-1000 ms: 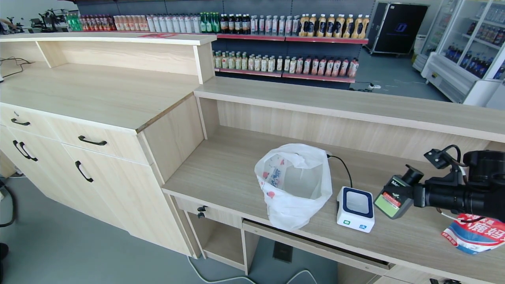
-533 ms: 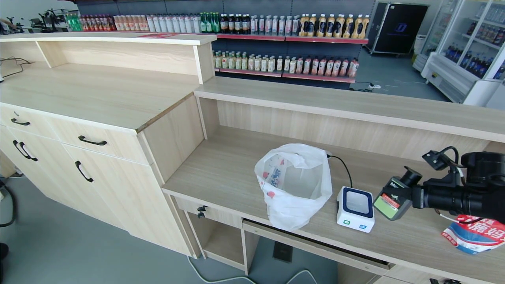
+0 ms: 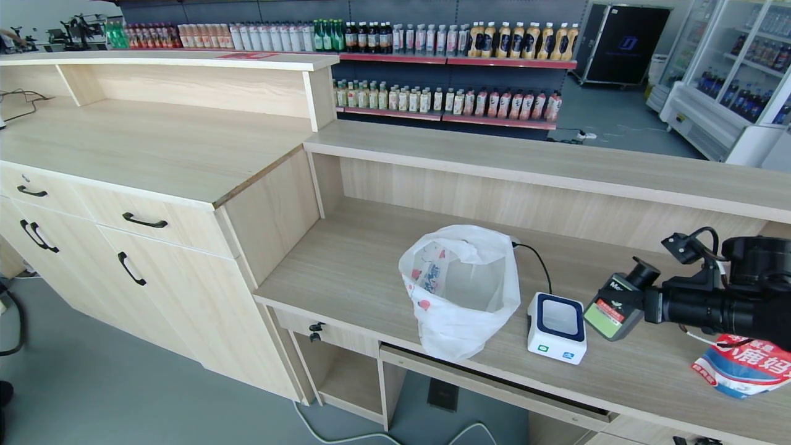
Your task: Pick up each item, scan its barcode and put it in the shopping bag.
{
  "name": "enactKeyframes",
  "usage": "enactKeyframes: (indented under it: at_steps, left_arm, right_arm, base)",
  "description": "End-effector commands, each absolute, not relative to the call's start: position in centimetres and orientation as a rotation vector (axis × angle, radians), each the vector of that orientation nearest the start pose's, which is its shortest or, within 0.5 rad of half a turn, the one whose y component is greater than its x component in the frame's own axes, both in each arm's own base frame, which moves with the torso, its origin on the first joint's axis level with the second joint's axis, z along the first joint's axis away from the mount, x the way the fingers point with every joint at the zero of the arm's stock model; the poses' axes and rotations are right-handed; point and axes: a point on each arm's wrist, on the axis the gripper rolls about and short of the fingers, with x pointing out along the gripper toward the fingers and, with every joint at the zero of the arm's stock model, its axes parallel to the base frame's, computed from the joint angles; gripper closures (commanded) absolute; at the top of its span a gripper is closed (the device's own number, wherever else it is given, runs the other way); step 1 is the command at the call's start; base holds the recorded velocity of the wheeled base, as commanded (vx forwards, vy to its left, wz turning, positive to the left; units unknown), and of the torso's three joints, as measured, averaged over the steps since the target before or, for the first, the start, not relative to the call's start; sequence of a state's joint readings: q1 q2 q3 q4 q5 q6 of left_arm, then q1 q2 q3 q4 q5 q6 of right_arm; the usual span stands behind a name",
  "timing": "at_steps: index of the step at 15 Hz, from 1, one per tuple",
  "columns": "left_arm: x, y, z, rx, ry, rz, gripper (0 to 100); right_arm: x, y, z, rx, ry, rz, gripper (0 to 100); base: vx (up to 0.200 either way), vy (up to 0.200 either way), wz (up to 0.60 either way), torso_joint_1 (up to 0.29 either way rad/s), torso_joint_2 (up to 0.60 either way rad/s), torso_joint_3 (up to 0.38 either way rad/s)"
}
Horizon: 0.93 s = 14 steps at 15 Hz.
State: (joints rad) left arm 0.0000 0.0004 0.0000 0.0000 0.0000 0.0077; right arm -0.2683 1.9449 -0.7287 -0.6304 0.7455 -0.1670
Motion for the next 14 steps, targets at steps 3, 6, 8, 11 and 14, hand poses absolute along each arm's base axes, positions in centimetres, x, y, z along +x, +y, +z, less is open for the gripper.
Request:
enactKeyframes:
  at_steps: [3,6,8,11,14]
  left_arm:
    - [-2.3,0.0,7.5,0.008,0.000,0.000,0]
    - [-2.3,0.0,7.5,0.008,0.000,0.000,0]
    - [-2.3,0.0,7.5,0.008,0.000,0.000,0]
    - [-2.3,0.0,7.5,0.008,0.000,0.000,0]
    - [-2.3,0.0,7.5,0.008,0.000,0.000,0]
  right_arm:
    - [31.5,-7.0,8.7,0.128,0.472,0.515,100]
    - [31.5,-7.0,10.2,0.096,0.416,0.512,100]
    - [29.3,-6.5,13.7,0.030,0.330,0.487,100]
    - [24.5,-8.4,16.8,-0.360,0.237,0.198,100]
    - [22.2,-10.2,17.2,-0.567,0.229,0.083,100]
  base:
    - [0.000,0.000,0.00,0.000,0.00,0.000]
    - [0.000,0.000,0.00,0.000,0.00,0.000]
    - [0.000,0.000,0.00,0.000,0.00,0.000]
    - [0.000,0.000,0.00,0.000,0.00,0.000]
    - [0.000,0.000,0.00,0.000,0.00,0.000]
